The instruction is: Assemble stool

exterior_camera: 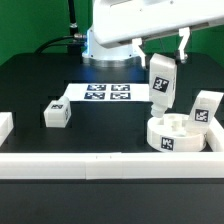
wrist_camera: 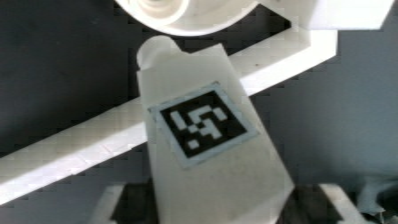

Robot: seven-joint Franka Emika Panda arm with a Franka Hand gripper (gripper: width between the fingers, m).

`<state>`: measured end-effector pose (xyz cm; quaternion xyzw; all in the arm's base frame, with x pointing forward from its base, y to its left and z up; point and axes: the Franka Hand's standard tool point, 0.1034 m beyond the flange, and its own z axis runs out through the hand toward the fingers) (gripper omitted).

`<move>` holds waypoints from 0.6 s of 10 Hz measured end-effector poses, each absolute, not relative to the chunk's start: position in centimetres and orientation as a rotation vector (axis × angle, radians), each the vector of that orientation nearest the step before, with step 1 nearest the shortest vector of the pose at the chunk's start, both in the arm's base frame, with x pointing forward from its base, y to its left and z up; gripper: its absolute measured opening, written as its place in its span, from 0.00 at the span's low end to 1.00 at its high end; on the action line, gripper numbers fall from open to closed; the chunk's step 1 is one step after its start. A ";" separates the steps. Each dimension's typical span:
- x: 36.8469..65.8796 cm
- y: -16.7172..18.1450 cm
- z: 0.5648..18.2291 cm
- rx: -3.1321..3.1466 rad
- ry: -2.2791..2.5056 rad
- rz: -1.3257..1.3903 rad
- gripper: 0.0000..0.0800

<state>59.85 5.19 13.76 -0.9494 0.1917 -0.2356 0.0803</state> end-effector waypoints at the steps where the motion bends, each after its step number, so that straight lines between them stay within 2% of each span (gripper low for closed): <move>1: 59.8 5.2 13.7 -2.839 0.574 -0.704 0.41; 3: 59.9 4.5 13.4 -2.837 0.589 -0.750 0.41; 6: 60.0 6.1 11.9 -2.822 0.584 -0.781 0.41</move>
Offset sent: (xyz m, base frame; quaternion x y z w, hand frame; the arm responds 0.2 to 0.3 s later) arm 0.0026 0.0375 -0.0142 0.0803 0.0173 0.0669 0.9944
